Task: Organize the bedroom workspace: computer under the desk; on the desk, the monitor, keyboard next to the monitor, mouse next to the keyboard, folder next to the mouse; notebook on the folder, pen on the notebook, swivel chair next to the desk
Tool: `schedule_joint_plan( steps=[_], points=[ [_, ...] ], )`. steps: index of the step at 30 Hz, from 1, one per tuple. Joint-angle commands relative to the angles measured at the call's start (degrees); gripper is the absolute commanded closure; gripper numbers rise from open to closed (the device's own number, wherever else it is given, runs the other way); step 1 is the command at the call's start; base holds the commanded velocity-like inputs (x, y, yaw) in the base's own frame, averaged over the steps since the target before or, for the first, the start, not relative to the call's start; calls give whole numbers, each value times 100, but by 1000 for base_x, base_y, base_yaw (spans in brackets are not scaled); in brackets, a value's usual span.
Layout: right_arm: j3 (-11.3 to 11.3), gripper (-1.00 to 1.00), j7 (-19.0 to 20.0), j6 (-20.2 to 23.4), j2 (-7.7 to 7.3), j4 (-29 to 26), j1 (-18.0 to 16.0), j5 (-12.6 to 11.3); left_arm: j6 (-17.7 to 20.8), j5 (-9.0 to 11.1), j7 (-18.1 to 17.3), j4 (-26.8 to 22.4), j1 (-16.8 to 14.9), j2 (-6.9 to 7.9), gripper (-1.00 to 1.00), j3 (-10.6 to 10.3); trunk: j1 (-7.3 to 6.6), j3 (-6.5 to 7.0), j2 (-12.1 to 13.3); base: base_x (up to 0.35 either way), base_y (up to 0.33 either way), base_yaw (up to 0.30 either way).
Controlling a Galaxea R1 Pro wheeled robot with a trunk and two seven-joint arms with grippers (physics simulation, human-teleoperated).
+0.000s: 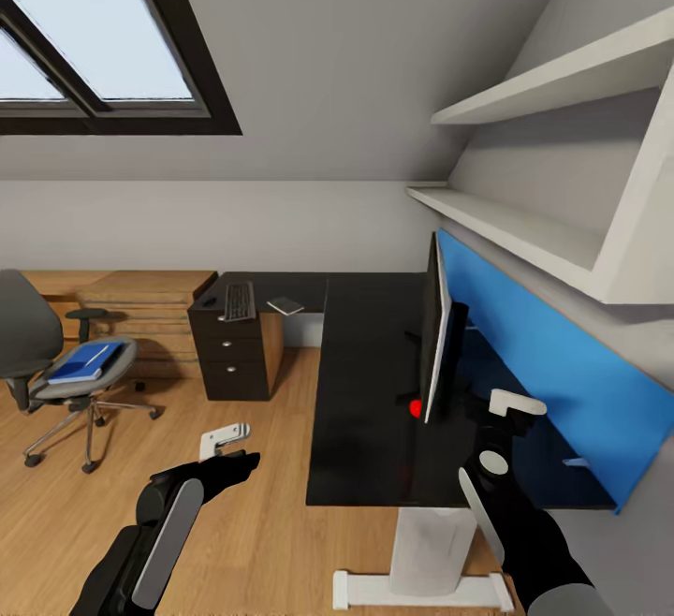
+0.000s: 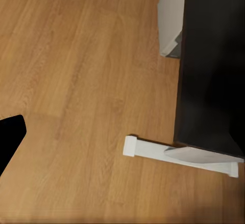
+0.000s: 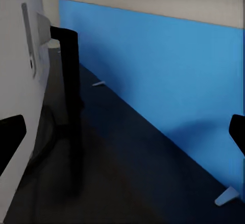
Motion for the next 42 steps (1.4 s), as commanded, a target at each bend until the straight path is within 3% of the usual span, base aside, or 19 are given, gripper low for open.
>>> schedule_joint_plan(
  steps=[1, 14, 19, 25, 42],
  points=[
    [20, -100, -38, -10, -7, 1, -5, -23, 13, 62, 56, -6, -6, -1, -100, -2, 1, -10, -8, -54, -44, 0],
    [41, -100, -21, -7, 8, 20, -8, -38, 3, 62, 56, -23, -1, 0, -100, 22, 1, -10, -8, 21, 215, 0],
    [125, -100, 234, -6, 10, 29, -6, -53, 4, 61, 56, -21, -3, 0, -100, 4, 1, -10, -8, 177, 195, 0],
    [143, -100, 399, -5, 10, 27, -6, -49, 4, 59, 51, -21, -1, 0, -100, 5, 1, -10, -8, 54, 46, 0],
    [125, -100, 393, -9, 6, 27, -6, -23, 4, 54, 55, -17, -1, -1, -100, -10, 1, -10, -8, 158, 1, 0]
  ],
)
